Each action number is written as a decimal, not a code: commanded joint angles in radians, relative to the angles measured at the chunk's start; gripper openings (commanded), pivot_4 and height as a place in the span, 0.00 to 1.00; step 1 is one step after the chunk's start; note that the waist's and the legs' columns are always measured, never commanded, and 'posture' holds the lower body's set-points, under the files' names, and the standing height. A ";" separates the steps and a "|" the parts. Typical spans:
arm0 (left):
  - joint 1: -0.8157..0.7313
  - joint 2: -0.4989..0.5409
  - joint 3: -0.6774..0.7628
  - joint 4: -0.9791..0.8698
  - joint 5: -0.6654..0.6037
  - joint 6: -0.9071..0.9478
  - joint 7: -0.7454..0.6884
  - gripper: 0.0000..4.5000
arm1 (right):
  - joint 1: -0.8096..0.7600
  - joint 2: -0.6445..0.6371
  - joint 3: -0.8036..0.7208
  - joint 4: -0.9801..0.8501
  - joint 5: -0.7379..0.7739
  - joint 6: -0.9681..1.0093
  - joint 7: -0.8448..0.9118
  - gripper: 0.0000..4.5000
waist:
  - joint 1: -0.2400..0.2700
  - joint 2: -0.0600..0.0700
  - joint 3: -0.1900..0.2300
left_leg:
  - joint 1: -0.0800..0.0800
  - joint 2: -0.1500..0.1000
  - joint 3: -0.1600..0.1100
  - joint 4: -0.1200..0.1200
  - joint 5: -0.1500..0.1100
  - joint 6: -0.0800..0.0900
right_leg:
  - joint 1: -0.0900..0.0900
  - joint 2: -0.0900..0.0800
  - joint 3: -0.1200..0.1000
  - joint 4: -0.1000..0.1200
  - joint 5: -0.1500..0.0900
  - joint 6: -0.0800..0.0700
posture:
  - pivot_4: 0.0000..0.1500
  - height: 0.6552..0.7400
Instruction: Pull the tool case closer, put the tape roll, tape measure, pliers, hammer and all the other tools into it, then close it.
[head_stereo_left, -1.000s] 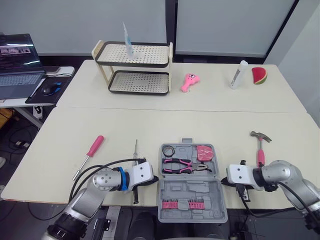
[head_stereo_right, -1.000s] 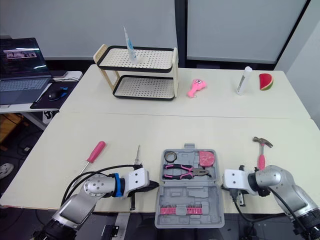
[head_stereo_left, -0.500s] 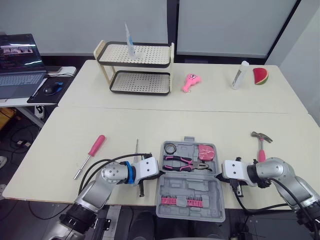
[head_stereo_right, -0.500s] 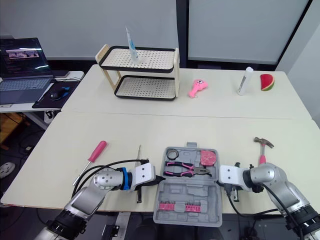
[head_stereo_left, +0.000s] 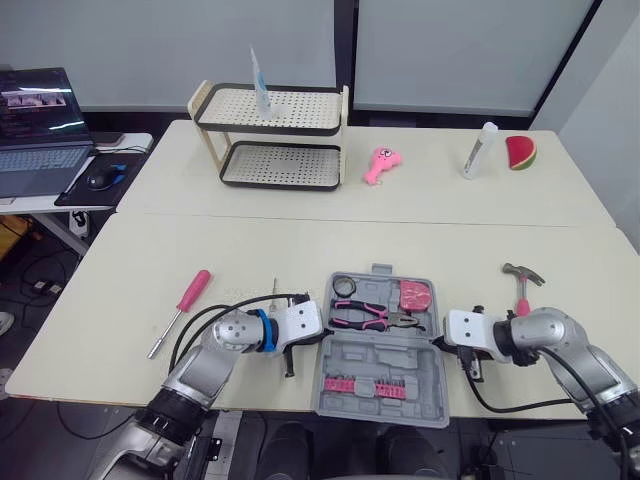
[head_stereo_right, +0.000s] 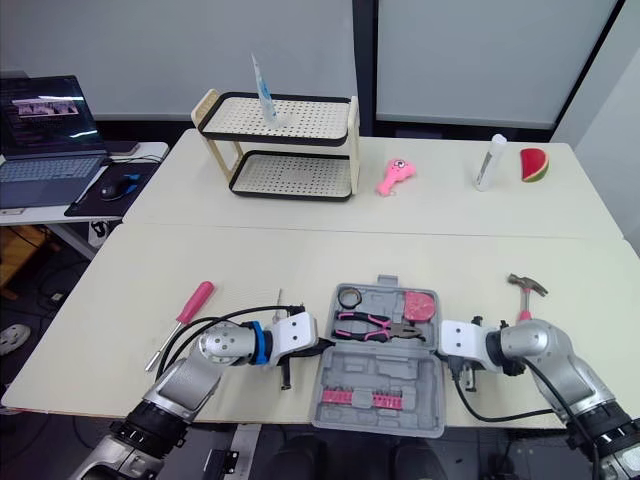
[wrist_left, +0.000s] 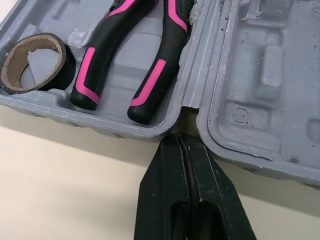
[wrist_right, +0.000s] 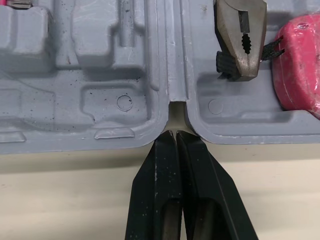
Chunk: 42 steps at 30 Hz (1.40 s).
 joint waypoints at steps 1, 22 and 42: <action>-0.023 -0.042 -0.042 0.007 0.005 -0.032 0.002 0.00 | -0.032 0.033 0.016 0.009 -0.011 -0.026 -0.030 0.00 | 0.000 0.000 -0.001 | 0.000 0.000 0.000 0.000 0.000 0.000 | 0.000 0.000 0.000 0.000 0.000 0.000 | 1.00 1.00; -0.096 -0.084 -0.024 0.131 0.052 -0.092 0.064 0.00 | -0.104 0.092 0.018 0.103 -0.079 -0.037 -0.093 0.00 | -0.001 -0.001 -0.003 | 0.001 0.000 0.001 0.000 0.000 0.000 | 0.001 0.000 0.000 0.000 0.000 0.000 | 1.00 1.00; -0.122 -0.087 -0.017 0.180 0.063 -0.112 0.081 0.00 | -0.107 0.097 0.018 0.110 -0.091 -0.029 -0.092 0.00 | -0.001 -0.001 -0.003 | 0.001 0.000 0.001 0.000 0.000 0.000 | 0.001 0.000 0.000 0.000 0.000 0.000 | 1.00 1.00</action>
